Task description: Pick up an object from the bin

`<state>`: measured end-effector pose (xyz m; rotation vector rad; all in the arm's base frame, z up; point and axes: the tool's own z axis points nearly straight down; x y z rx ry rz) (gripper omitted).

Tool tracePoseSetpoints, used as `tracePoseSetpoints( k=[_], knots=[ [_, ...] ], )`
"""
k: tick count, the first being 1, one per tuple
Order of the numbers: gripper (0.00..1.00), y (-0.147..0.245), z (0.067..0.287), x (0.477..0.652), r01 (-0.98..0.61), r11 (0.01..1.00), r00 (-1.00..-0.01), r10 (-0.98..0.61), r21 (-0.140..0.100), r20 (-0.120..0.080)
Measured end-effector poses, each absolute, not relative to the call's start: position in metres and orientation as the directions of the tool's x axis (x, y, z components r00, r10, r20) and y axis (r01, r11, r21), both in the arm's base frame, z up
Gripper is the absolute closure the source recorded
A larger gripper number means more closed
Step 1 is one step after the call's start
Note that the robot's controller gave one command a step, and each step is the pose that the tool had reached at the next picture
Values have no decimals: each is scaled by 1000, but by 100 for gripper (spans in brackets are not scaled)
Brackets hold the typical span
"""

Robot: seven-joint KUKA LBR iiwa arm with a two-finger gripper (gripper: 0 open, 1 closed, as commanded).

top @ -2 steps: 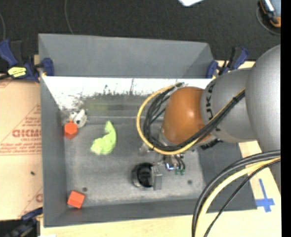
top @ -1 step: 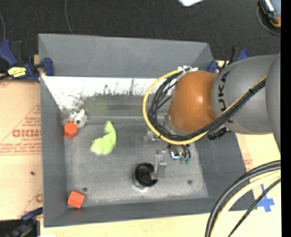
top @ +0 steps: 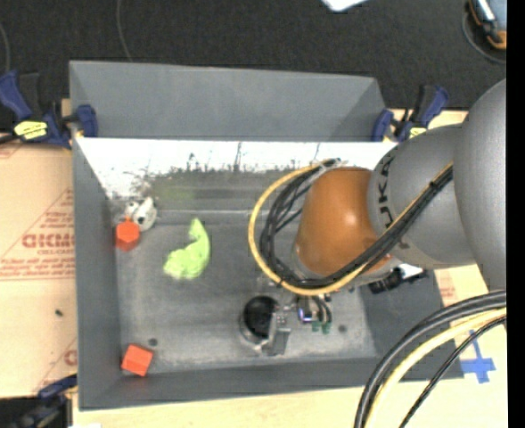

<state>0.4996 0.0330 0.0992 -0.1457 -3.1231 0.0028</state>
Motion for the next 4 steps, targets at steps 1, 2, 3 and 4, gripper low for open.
tracePoseSetpoints(
  k=[1, 2, 3, 4],
  knots=[
    [0, 32, 70, 511, 109, 994, -994, 109, 1, -7],
    [100, 42, 70, 511, 135, 991, -991, 135, -2, 9],
    [100, 41, 70, 511, 135, 991, -991, 135, -2, 9],
    [100, 41, 74, 510, 135, 991, -991, 135, -2, 14]
  ],
)
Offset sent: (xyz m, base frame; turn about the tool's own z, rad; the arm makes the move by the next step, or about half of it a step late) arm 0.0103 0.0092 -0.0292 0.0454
